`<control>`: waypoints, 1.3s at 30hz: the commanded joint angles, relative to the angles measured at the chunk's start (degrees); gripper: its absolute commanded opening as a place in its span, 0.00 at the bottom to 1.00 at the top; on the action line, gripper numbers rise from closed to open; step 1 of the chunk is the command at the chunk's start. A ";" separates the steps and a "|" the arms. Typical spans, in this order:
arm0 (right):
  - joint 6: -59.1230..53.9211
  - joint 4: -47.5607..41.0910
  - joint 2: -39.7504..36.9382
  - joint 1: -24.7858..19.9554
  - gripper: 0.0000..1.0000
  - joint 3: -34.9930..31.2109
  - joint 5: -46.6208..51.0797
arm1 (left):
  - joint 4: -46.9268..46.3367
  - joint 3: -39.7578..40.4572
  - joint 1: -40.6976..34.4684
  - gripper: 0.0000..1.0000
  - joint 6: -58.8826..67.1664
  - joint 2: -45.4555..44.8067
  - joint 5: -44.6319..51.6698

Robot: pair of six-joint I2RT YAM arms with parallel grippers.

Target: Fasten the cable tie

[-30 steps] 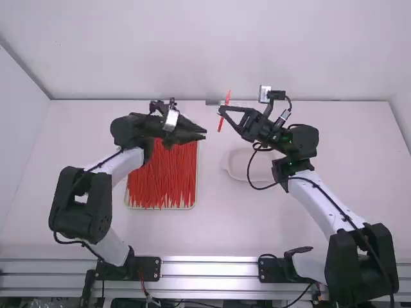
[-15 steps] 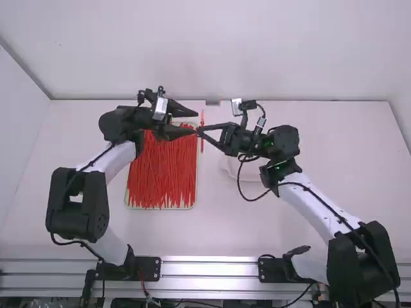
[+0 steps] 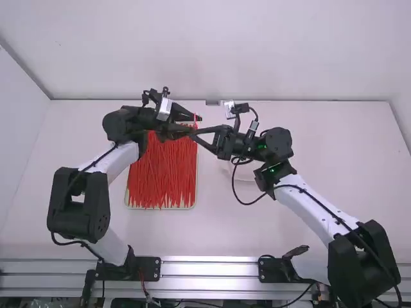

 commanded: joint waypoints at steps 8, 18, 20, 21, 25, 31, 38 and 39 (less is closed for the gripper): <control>-0.46 -0.28 0.02 -0.31 0.00 1.51 0.24 | 0.94 1.31 -1.16 0.01 -2.34 -1.73 0.57; -0.44 -0.26 0.02 -2.82 0.34 1.51 -4.39 | 0.90 1.31 0.52 0.01 -4.87 -1.75 0.74; -0.46 -0.28 0.02 -3.89 0.37 1.51 -6.10 | 0.94 1.31 1.38 0.01 -5.68 -1.75 0.74; -0.48 -0.28 0.02 -4.31 0.39 1.51 -6.93 | 0.94 1.31 1.79 0.02 -5.92 -1.75 0.74; -0.09 -0.46 0.02 -4.70 0.43 1.51 -8.26 | 0.96 1.20 2.86 0.01 -6.62 -1.73 0.74; 0.98 -0.31 0.02 -4.22 0.48 1.57 -6.25 | 0.96 -0.13 1.49 0.02 -6.73 -1.75 0.76; 1.03 -0.11 0.02 -4.61 0.50 1.57 -3.74 | 0.94 -4.74 0.85 0.01 -3.63 -1.75 0.76; 1.03 -0.09 0.02 -4.74 0.50 1.57 -3.67 | 0.96 -5.07 0.83 0.01 -3.23 -1.75 0.76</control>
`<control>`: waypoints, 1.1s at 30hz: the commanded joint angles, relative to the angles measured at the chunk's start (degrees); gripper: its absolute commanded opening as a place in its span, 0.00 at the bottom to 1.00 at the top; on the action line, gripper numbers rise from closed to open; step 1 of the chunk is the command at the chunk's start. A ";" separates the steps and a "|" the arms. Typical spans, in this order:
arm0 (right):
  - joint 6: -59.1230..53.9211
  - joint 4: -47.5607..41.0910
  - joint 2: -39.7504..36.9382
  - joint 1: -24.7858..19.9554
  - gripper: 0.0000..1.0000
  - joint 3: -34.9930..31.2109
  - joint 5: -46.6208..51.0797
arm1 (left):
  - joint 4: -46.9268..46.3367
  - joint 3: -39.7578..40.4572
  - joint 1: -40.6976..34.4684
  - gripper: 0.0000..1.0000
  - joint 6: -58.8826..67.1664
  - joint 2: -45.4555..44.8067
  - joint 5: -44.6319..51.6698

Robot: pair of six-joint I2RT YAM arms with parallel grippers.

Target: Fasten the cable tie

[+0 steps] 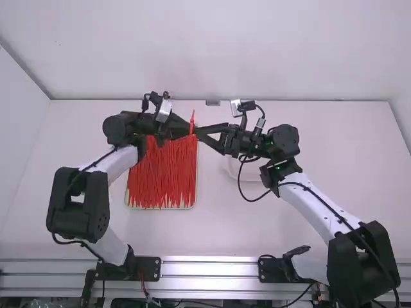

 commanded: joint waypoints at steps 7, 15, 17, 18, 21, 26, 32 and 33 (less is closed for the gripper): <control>0.31 0.20 0.02 -1.20 0.51 1.57 1.84 | 0.48 -4.72 -0.39 0.01 3.74 -1.79 -0.31; 0.28 0.20 0.02 -1.18 0.53 1.57 3.04 | 0.48 -5.49 -2.82 0.02 4.39 -1.86 -0.26; 0.31 0.20 0.02 -1.25 0.52 1.57 3.04 | 0.44 -5.68 -3.69 0.01 5.53 -1.92 -0.26; 0.31 0.17 0.02 -1.29 0.52 1.57 3.06 | 0.50 -5.81 -4.22 0.01 5.64 -1.92 -0.26; 0.31 0.20 0.02 -1.29 0.52 1.62 2.99 | 0.48 -5.86 -4.63 0.01 5.64 -1.92 -0.26; 0.28 0.20 0.02 -1.29 0.33 1.62 2.99 | 0.50 -5.88 -5.01 0.01 5.62 -1.92 -0.26; 0.28 0.17 0.02 -1.18 0.11 1.62 2.82 | 0.48 -5.88 -4.87 0.01 5.62 -1.92 -0.26; 0.28 0.15 0.02 -1.18 0.11 1.62 2.84 | 0.48 -5.88 -4.87 0.01 5.62 -1.92 -0.26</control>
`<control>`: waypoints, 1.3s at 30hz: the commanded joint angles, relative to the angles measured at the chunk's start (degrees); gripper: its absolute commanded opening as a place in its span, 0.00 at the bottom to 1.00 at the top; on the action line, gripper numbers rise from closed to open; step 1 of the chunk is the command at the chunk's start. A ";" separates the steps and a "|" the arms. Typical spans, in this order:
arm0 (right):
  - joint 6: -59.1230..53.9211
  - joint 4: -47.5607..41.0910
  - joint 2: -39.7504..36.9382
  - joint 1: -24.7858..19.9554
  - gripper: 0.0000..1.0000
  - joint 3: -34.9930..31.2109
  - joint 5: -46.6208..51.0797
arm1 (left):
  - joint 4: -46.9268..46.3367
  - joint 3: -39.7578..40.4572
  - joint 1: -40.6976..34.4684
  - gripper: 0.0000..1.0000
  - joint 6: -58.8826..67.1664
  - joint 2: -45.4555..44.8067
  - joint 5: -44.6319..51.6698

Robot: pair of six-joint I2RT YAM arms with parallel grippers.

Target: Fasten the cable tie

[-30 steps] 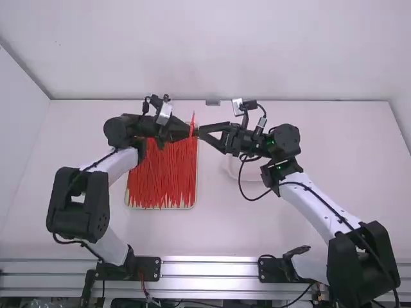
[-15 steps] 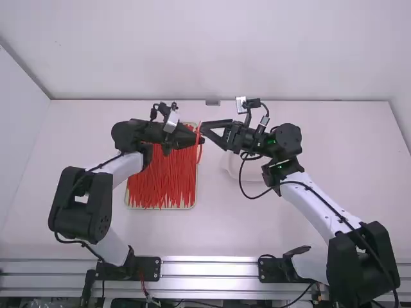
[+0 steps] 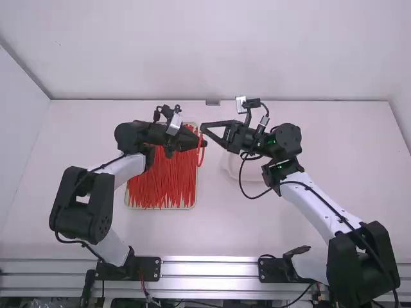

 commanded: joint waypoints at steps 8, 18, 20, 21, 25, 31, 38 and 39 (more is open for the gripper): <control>0.15 0.57 0.02 0.04 0.00 1.62 -0.39 | 0.44 -0.31 -0.17 0.01 0.37 -1.90 -0.13; 0.13 0.59 0.02 -0.02 0.00 1.62 -0.22 | 0.37 -0.42 -0.20 0.01 -0.07 -1.90 -0.11; 0.11 0.63 0.02 -0.07 0.00 1.62 0.07 | 0.46 -0.76 -0.20 0.01 0.00 -1.90 -0.11; 0.13 0.79 0.02 -0.07 0.00 1.62 0.13 | 0.42 -1.29 -0.20 0.02 0.42 -1.90 -0.11; 0.15 2.34 0.02 -0.07 0.00 1.64 0.07 | 0.44 -2.97 -0.20 0.01 1.88 -1.90 -0.11; 1.25 2.62 0.02 -0.09 0.00 1.73 1.46 | 0.44 -5.44 -0.11 0.01 3.43 -1.90 -0.11; 3.19 5.16 0.02 -2.25 0.00 1.73 1.16 | 0.46 -7.54 -0.15 0.01 4.09 -1.90 -0.09; 3.19 5.16 0.02 -2.25 0.00 1.73 1.16 | 0.46 -7.54 -0.15 0.01 4.09 -1.90 -0.09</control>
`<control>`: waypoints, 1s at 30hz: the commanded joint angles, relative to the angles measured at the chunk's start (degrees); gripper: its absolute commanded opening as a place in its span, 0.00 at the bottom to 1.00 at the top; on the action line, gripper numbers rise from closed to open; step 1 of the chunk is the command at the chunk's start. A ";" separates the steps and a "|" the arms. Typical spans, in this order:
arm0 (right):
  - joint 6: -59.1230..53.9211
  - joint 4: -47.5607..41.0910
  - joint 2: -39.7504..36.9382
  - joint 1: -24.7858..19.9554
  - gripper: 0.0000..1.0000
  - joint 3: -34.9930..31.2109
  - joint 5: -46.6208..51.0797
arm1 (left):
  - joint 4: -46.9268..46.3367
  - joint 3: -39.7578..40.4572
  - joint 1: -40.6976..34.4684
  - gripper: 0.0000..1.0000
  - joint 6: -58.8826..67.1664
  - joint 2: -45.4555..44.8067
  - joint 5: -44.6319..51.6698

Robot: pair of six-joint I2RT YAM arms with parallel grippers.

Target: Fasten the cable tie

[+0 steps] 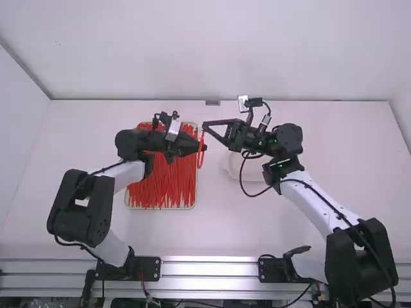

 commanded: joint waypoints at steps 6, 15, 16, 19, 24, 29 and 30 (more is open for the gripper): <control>3.80 4.61 -0.96 -2.86 0.00 1.73 1.62 | 0.07 -4.04 -0.11 0.01 2.82 -0.63 3.48; 5.46 5.22 -0.96 -4.66 0.00 3.15 0.07 | 0.07 -7.15 -0.07 0.01 6.27 -0.63 3.45; 5.49 5.20 -0.96 -4.61 0.00 3.10 -0.35 | 0.07 -7.04 0.04 0.01 6.25 -0.74 3.45; 5.42 3.58 -0.96 -3.93 0.20 3.10 -0.79 | 0.07 -6.14 0.87 0.02 5.62 -1.14 3.45; 3.93 3.41 -0.96 -2.93 0.29 3.04 -3.28 | 0.07 -3.87 2.36 0.01 3.87 -3.15 3.45; 3.82 3.41 -0.96 -2.69 0.36 2.95 -5.38 | 0.07 -0.61 3.72 0.01 -0.13 -5.88 3.45; 3.45 3.43 -0.96 -2.71 0.37 2.95 -5.84 | 0.02 0.04 3.74 0.01 -0.48 -6.43 3.45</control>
